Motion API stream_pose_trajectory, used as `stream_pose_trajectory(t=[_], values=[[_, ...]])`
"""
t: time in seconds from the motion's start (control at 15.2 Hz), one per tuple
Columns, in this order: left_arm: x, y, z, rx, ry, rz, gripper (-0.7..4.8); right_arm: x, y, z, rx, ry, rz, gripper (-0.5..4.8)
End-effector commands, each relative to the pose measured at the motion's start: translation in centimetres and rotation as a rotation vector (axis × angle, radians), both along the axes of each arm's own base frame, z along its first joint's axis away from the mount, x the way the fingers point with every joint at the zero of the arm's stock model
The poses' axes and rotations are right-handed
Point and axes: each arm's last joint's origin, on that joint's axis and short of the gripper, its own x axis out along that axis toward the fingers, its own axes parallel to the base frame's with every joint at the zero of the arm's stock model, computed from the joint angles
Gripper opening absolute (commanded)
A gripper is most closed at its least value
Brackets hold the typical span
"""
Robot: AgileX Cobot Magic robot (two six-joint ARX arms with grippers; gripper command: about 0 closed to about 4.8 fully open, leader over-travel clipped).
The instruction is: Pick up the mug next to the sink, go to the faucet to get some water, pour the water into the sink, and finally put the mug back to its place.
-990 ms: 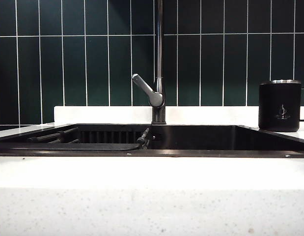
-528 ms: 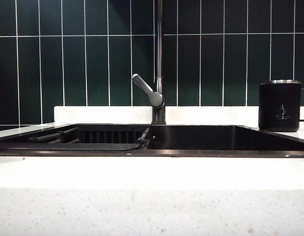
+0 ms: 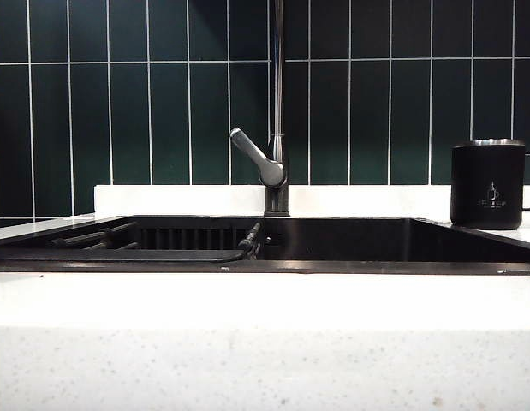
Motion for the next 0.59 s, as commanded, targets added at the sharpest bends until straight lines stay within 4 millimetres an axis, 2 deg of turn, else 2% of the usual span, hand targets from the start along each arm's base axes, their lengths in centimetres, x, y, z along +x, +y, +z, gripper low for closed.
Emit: stream_pose_trajectory(t=[0.07,0.59], values=[[0.0,0.0,0.2,0.000,-0.012,0.002,-0.06,0.0,0.0,0.1,-0.003,-0.002,-0.001,-0.04],[-1.8,0.6,1.9,-0.054,-0.191,0.026,-0.06,0.0,0.0,0.1,-0.003,-0.002,-0.001,-0.04]])
